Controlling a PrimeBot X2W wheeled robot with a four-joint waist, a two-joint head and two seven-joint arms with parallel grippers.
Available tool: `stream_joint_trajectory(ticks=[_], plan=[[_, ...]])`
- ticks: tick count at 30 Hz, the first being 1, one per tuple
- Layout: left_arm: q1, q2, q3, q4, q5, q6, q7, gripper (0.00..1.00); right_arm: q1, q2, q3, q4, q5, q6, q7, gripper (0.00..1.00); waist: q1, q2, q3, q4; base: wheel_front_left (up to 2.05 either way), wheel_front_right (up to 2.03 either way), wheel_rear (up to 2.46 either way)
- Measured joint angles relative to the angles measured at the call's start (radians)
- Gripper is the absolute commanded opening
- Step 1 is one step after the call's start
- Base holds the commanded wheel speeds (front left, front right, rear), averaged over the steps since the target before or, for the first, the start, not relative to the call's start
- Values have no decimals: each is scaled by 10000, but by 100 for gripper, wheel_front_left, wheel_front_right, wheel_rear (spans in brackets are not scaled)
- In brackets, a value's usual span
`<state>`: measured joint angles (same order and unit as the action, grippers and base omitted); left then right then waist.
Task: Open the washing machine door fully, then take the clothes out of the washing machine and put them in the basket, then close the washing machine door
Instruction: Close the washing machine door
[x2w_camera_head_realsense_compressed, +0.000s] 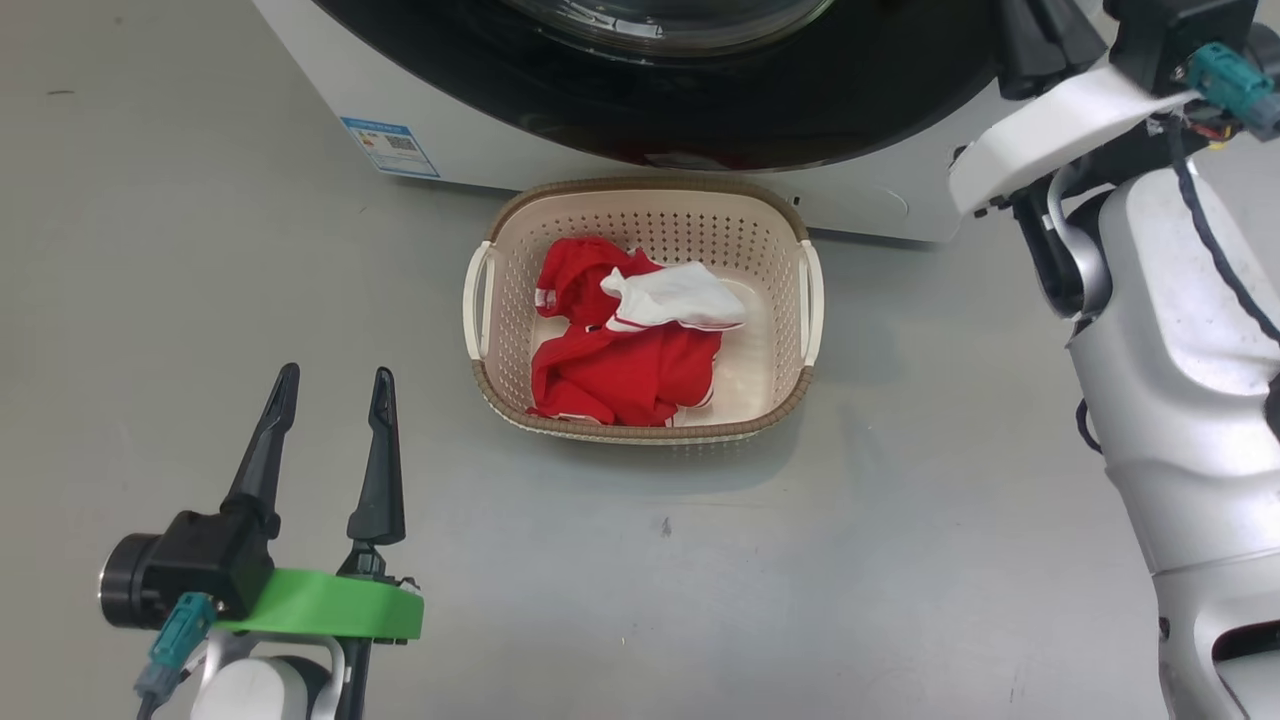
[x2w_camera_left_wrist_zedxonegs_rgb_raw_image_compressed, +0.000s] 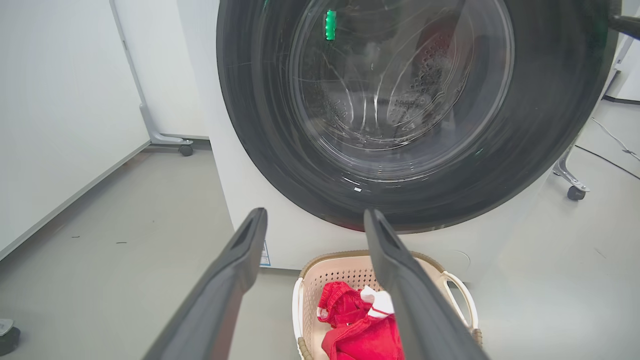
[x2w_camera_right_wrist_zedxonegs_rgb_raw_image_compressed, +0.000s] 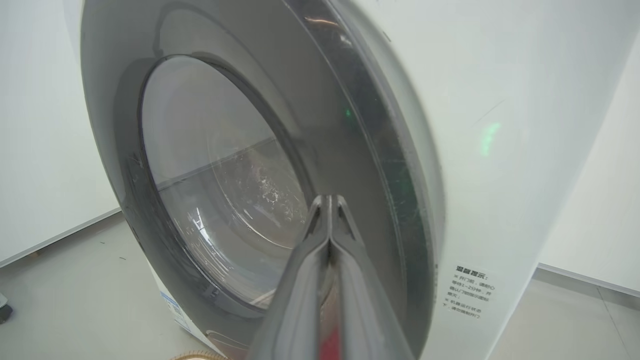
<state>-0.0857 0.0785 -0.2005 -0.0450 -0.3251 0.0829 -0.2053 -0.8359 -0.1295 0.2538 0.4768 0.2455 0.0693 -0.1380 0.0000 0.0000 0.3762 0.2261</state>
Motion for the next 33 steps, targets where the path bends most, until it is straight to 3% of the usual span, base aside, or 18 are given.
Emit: stream_joint_trajectory(ticks=[33], plan=[[-873, -211, -115, 819, -184, -278, -349, 100, -2261, -362, -545, 2224, 77, 119, -619, 0, 0, 0, 811, 492, 0, 0, 0]])
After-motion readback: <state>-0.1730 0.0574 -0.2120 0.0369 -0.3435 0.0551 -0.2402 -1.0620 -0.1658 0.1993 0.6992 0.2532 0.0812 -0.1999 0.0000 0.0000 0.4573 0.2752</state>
